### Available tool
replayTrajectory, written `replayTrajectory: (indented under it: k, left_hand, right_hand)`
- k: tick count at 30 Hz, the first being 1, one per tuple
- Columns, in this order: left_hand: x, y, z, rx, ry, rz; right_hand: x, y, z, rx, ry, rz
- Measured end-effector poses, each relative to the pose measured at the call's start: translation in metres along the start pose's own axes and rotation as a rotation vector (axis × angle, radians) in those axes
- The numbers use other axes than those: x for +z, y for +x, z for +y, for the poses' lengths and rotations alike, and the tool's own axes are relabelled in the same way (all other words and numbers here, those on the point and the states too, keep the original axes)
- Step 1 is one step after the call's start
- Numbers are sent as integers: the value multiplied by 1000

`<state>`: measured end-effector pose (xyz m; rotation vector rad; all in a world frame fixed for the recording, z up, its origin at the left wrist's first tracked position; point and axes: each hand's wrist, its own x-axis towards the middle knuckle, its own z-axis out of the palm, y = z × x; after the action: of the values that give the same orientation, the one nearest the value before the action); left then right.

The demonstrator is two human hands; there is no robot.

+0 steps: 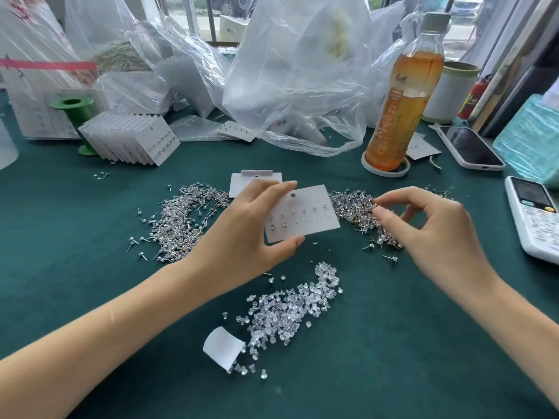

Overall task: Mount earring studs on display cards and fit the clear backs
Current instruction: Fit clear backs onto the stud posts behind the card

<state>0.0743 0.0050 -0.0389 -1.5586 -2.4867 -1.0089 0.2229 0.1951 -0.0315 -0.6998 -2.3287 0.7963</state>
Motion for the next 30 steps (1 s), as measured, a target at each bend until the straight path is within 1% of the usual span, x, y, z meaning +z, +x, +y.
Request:
replayTrajectory:
  k: [1, 4, 6, 12, 21, 24, 28, 30]
  left_hand:
    - [0, 0, -1, -9, 7, 1]
    - [1, 0, -2, -9, 5, -23]
    - [2, -1, -2, -2, -2, -38]
    - [1, -1, 0, 2, -21, -46]
    - [3, -4, 4, -8, -27, -120]
    - [3, -5, 4, -10, -37, -123]
    - [4, -5, 5, 6, -67, -145]
    - [5, -6, 7, 20, -86, -157]
  right_hand:
    - [-1, 2, 6, -43, -115, -1]
    - [6, 2, 16, -131, -213, -93]
    - [12, 0, 16, -187, -302, -100]
    - [14, -1, 14, -164, -354, -84]
    - [18, 8, 14, -53, -261, -118]
    - [15, 6, 11, -97, -221, -101]
    - [4, -3, -4, -167, -46, -1]
    - [5, -12, -13, -242, 1, 22]
